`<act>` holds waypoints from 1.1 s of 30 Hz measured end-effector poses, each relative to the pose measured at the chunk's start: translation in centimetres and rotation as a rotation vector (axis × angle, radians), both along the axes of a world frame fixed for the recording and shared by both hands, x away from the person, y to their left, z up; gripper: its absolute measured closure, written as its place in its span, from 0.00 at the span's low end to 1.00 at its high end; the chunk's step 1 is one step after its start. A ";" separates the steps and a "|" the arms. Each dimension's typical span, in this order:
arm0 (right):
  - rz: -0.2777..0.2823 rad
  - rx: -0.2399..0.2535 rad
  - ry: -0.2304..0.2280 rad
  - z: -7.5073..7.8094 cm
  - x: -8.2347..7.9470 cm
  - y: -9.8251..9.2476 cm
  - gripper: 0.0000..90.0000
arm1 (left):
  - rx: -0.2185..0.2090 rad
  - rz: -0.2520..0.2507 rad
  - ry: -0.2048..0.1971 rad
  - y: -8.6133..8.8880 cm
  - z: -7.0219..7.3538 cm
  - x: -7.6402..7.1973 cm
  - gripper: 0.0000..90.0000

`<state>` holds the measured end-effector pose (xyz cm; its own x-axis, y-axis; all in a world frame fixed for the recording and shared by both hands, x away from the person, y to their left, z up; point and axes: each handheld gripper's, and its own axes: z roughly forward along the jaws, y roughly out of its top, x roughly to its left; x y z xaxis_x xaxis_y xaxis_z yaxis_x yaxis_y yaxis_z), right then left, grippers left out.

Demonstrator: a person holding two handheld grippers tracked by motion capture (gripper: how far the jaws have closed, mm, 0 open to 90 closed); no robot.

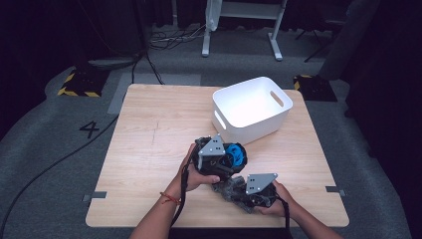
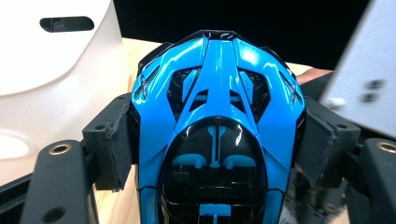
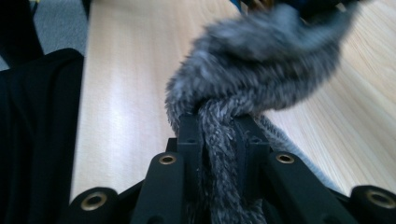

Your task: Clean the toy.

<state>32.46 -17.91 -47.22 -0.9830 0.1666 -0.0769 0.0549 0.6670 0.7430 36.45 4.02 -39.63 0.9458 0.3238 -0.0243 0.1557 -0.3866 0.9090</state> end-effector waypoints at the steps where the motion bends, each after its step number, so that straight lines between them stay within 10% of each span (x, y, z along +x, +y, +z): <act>1: -0.016 0.002 -0.004 0.0 0.3 -0.3 0.84 | 0.006 -0.008 -0.003 0.1 0.0 0.0 0.27; 10: -0.180 0.214 -0.075 4.7 1.7 -4.7 0.84 | 0.035 -0.025 0.016 0.7 -0.7 -0.5 0.27; 16: -0.204 0.260 -0.104 5.8 1.5 -5.2 0.84 | 0.032 -0.070 0.037 0.2 -1.7 -0.8 0.27; 33: -0.052 0.103 -0.048 2.2 -0.1 -1.4 0.84 | 0.031 -0.020 0.010 -0.1 -1.2 -0.4 0.27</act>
<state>32.32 -19.31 -45.03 -0.9683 0.2272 -0.1039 0.0501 0.5840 0.8102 36.04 3.93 -40.87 0.9518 0.3058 -0.0245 0.1572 -0.4174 0.8950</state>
